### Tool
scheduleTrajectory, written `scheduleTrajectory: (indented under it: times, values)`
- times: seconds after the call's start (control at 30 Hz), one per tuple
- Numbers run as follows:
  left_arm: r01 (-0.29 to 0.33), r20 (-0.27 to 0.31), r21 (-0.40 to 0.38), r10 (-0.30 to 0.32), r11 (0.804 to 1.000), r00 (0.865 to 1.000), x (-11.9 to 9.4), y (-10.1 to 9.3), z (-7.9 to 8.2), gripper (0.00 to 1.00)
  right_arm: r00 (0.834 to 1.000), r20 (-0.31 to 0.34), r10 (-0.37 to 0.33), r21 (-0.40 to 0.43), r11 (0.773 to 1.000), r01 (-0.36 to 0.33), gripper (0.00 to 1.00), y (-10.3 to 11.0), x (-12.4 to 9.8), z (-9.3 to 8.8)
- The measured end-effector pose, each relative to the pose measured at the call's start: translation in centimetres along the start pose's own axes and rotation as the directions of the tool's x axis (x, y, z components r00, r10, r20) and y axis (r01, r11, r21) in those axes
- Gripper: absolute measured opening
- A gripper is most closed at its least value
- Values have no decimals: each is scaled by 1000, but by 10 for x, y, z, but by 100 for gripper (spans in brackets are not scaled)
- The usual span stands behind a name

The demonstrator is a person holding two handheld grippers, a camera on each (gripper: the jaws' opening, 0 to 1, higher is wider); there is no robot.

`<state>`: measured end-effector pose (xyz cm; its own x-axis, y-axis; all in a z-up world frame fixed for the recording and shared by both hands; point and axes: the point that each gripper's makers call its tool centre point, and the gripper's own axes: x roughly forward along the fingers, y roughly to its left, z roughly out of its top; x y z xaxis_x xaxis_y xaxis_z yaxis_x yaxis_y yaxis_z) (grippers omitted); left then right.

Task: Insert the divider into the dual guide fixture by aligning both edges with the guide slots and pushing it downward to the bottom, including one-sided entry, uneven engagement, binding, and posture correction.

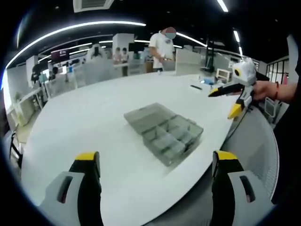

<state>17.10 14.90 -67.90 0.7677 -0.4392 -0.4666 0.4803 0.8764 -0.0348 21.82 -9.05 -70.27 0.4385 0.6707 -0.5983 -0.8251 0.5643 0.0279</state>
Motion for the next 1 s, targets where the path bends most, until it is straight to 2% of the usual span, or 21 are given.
scheduleTrajectory:
  times: [1.0]
  values:
    - [5,-4,-4,-5,1000,1000,4,-6,-3,98,1000,-10,8,2,1000,-7,96,0,-1,-3]
